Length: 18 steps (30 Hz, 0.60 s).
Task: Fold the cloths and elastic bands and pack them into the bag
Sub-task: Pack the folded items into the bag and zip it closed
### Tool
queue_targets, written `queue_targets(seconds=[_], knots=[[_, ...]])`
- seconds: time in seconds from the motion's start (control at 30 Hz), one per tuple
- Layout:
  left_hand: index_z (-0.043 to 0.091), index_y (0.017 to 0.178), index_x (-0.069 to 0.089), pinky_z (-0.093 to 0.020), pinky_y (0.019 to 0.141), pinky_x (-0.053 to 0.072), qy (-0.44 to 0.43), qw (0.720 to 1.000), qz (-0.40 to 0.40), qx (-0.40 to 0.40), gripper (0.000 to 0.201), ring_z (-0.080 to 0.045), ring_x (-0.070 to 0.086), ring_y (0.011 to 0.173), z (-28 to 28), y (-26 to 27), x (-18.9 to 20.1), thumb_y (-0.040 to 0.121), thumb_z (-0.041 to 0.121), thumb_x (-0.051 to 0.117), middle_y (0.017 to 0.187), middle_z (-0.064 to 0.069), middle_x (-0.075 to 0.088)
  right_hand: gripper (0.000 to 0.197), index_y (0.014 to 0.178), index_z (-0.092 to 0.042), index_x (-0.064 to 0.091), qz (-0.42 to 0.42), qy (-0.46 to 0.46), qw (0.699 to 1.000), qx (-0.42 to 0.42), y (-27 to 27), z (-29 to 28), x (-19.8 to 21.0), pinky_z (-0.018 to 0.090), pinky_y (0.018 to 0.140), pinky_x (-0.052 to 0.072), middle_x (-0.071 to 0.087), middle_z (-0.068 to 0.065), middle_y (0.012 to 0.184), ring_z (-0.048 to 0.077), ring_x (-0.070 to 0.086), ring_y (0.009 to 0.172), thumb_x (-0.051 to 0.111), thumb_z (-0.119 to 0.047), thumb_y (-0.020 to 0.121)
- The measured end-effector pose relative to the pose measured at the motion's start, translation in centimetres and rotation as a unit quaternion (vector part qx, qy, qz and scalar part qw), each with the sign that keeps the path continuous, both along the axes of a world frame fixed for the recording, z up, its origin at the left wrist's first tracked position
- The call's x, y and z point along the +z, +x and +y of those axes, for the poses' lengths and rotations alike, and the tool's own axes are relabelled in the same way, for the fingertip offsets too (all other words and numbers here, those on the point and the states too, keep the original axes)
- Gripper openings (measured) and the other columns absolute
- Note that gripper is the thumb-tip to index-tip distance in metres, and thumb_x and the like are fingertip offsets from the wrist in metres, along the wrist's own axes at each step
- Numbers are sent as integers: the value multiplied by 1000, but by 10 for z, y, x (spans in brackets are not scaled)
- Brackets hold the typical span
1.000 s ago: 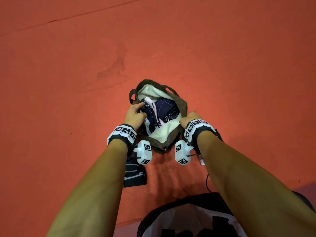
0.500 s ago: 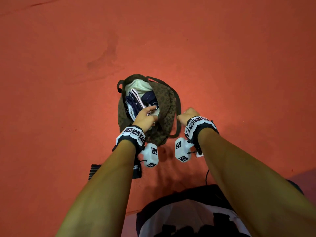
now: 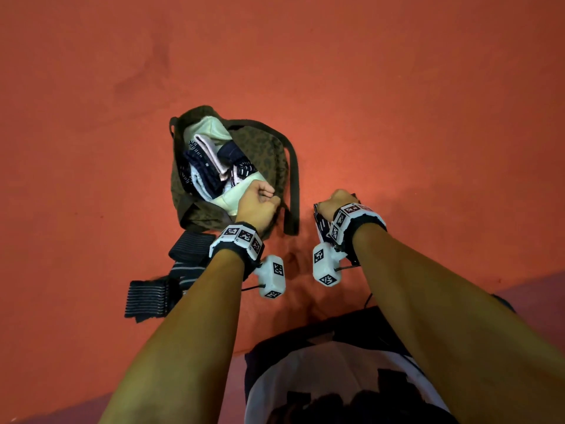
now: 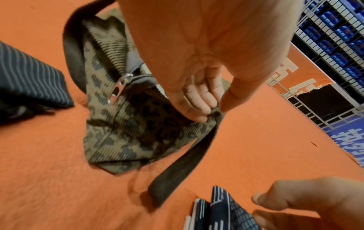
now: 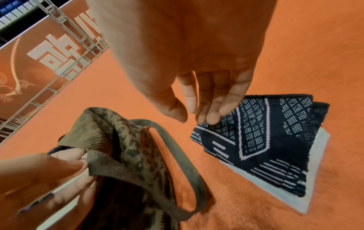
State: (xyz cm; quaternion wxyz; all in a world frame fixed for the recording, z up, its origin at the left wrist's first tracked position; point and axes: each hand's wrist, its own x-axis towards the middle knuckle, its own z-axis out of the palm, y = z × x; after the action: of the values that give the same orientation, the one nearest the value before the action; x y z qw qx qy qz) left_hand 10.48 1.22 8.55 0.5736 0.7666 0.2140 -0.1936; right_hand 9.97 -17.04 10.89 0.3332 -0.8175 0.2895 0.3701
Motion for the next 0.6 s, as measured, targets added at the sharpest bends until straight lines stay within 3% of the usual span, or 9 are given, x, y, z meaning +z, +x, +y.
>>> queue_targets(seconds=[0.17, 0.33, 0.47, 0.53, 0.6], knots=[[17, 83, 56, -28, 54, 48, -19, 999, 27, -16, 18, -15, 53, 57, -23, -4, -8, 83, -1, 59, 76, -2, 53, 21, 100, -4, 57, -14, -16, 1000, 6, -3, -13, -11, 24, 48, 34, 62, 13, 87, 23, 53, 63, 57, -21, 88], [20, 88, 58, -30, 61, 55, -10, 996, 65, -56, 17, -20, 61, 78, -46, -13, -32, 89, 4, 62, 86, 0, 55, 35, 120, -4, 52, -27, -56, 998, -22, -5, -39, -32, 30, 65, 47, 61, 15, 112, 31, 61, 95, 59, -19, 88], [21, 96, 56, -44, 77, 56, -7, 992, 108, -73, 18, -22, 61, 81, -66, -21, -55, 87, 14, 69, 90, 4, 55, 46, 122, -4, 49, -16, -72, 997, -33, -7, -57, -43, 39, 83, 54, 55, 16, 120, 34, 59, 103, 65, -25, 85], [19, 107, 53, -44, 78, 57, 5, 990, 124, -69, 28, -19, 61, 82, -74, -25, -63, 87, 20, 73, 95, 5, 54, 53, 124, -4, 48, -2, -62, 997, -41, -10, -64, -48, 38, 82, 54, 56, 15, 120, 34, 60, 102, 68, -31, 83], [16, 117, 48, -38, 77, 57, 8, 987, 145, -63, 41, -16, 61, 85, -82, -30, -68, 86, 22, 75, 98, 6, 56, 61, 127, -4, 48, 18, -53, 998, -43, -15, -69, -54, 38, 83, 55, 58, 14, 119, 34, 62, 102, 69, -39, 81]])
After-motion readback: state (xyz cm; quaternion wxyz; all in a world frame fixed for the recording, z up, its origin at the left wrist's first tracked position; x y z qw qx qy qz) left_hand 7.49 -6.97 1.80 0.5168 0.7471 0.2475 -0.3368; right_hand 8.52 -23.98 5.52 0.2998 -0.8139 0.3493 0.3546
